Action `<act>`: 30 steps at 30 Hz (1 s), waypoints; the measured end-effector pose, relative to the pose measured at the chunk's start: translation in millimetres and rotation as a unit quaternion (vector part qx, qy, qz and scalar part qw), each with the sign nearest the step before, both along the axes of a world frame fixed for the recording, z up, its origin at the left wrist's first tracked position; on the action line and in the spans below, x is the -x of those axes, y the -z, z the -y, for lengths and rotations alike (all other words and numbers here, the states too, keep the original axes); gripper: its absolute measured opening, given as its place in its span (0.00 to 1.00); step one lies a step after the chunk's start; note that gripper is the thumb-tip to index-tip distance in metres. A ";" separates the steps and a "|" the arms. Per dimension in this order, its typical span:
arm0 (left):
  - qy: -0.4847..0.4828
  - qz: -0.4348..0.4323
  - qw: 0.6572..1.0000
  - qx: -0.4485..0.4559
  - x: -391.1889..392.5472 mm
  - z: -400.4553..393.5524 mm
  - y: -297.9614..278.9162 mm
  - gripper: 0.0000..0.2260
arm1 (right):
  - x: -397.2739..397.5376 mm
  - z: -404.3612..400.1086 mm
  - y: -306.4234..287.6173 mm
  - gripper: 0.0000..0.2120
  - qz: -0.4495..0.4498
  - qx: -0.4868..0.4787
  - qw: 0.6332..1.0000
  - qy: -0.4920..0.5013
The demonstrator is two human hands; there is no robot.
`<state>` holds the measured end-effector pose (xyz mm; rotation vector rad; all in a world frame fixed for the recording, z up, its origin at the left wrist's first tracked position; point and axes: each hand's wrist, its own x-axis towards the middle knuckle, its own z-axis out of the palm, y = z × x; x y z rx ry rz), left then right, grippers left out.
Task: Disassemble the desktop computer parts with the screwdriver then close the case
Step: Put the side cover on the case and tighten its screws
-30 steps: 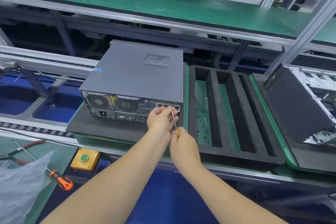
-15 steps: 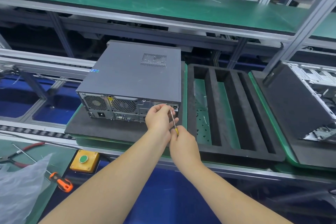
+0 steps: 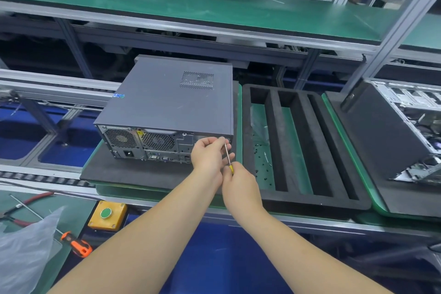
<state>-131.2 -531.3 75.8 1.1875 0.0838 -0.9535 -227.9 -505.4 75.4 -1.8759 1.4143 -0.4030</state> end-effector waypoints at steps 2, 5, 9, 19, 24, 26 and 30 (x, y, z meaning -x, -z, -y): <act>0.003 -0.011 1.000 0.010 -1.0 1.0 -1.1 0.07 | -1.9 2.8 -1.4 0.14 -0.002 0.004 1.000 -0.001; 0.002 -0.023 1.000 0.013 -2.8 1.3 -1.8 0.07 | -4.1 4.1 -1.0 0.14 -0.004 0.007 1.000 -0.003; -0.012 -0.027 0.999 0.017 -4.1 4.2 -4.4 0.11 | -5.7 6.1 0.0 0.14 -0.002 0.010 1.000 -0.001; -0.017 0.007 1.000 -0.004 -9.1 8.6 -4.7 0.14 | -11.0 6.6 1.5 0.14 0.008 -0.003 1.000 0.005; -0.004 0.015 1.000 -0.014 -11.0 6.1 -6.1 0.10 | -15.4 6.3 0.6 0.14 0.000 -0.008 1.000 0.011; 0.004 0.018 1.000 -0.025 -10.7 3.5 -3.4 0.06 | -16.0 5.7 0.1 0.14 0.002 -0.012 1.000 0.012; 0.021 0.018 0.999 -0.037 -11.1 -1.8 0.5 0.06 | -16.3 4.0 -1.3 0.14 0.002 -0.011 1.000 0.012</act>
